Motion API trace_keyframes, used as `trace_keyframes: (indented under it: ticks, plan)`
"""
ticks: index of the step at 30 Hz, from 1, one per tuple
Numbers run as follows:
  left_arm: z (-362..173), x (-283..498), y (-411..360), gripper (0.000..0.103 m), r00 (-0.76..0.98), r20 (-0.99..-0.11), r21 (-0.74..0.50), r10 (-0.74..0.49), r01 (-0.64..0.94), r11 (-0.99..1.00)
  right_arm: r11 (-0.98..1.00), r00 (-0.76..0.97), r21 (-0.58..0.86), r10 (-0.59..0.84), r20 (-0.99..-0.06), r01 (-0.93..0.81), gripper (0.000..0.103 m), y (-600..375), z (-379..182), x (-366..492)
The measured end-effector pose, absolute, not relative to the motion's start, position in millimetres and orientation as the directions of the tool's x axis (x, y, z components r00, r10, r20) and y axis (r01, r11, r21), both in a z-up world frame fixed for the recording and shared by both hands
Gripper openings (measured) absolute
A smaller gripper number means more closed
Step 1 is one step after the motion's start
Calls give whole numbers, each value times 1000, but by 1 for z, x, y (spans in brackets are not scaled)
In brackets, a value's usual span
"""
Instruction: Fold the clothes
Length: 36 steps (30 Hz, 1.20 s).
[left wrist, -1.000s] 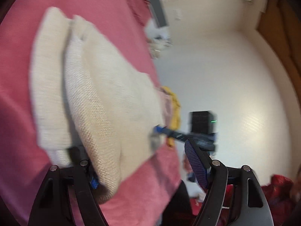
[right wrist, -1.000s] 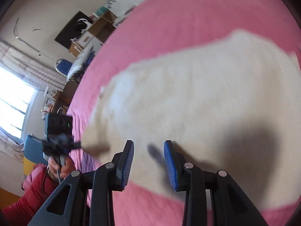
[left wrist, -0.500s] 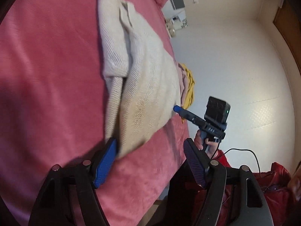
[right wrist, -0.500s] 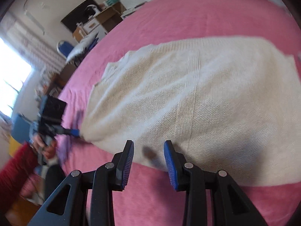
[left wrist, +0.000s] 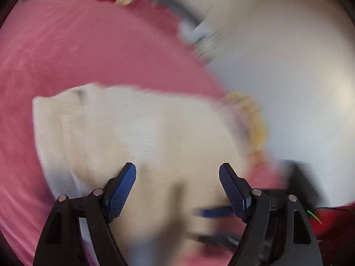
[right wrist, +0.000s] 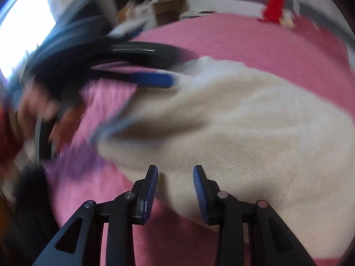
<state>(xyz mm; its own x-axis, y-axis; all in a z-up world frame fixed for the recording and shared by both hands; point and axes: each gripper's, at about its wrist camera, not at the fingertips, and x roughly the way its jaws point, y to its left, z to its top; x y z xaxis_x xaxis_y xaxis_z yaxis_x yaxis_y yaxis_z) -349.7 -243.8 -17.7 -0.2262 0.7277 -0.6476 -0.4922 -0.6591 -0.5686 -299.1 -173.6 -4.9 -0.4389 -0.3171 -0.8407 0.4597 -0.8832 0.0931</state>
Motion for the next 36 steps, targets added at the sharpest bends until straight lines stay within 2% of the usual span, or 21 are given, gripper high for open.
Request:
trace_keyframes:
  ticks: [1, 4, 7, 10, 15, 18, 20, 23, 26, 29, 32, 34, 36]
  plan:
    - [-27, -359, -236, 73, -222, -688, -532, 690, -492, -689, -878, -429, 29, -262, -865, 478, 34, -181, -15, -293]
    - [-26, -371, -238, 65, -277, -682, -504, 677, -493, -709, -860, -461, -75, -195, -865, 504, 36, -191, -26, -263]
    - [-30, -383, -263, 64, -296, -604, -636, 740, -380, -671, -844, -443, -89, -185, -877, 529, 34, -195, -27, -243]
    - [-30, -384, -293, 65, -357, -559, -692, 749, -297, -658, -849, -473, 5, -299, -829, 528, 31, -184, -4, -252]
    - [-42, -351, -300, 71, -412, -585, -655, 699, -269, -706, -904, -546, 165, -375, -749, 395, 33, -181, 16, -318]
    - [-51, -335, -314, 71, -448, -619, -638, 644, -191, -746, -894, -471, 227, -403, -784, 386, 35, -209, -10, -341]
    - [-48, -323, -323, 71, -512, -618, -631, 596, -128, -765, -876, -417, 164, -371, -830, 453, 39, -242, -27, -330]
    - [-40, -316, -350, 75, -658, -563, -668, 500, 7, -744, -807, -468, 55, -395, -791, 588, 35, -261, -10, -296]
    - [-33, -317, -335, 76, -713, -517, -724, 473, 69, -687, -815, -528, 93, -452, -719, 571, 35, -231, 17, -270]
    - [-11, -320, -274, 76, -715, -484, -666, 505, -73, -742, -915, -648, 49, -321, -690, 400, 36, -167, 31, -261]
    - [2, -326, -204, 76, -639, -510, -510, 576, -314, -801, -987, -695, 3, -116, -710, 161, 36, -88, 29, -262]
    - [-4, -327, -196, 76, -625, -530, -472, 572, -343, -812, -997, -665, 10, -55, -745, 71, 36, -44, 23, -275]
    - [-12, -328, -190, 76, -614, -550, -436, 566, -367, -822, -995, -637, -39, -31, -770, 95, 36, -21, 19, -292]
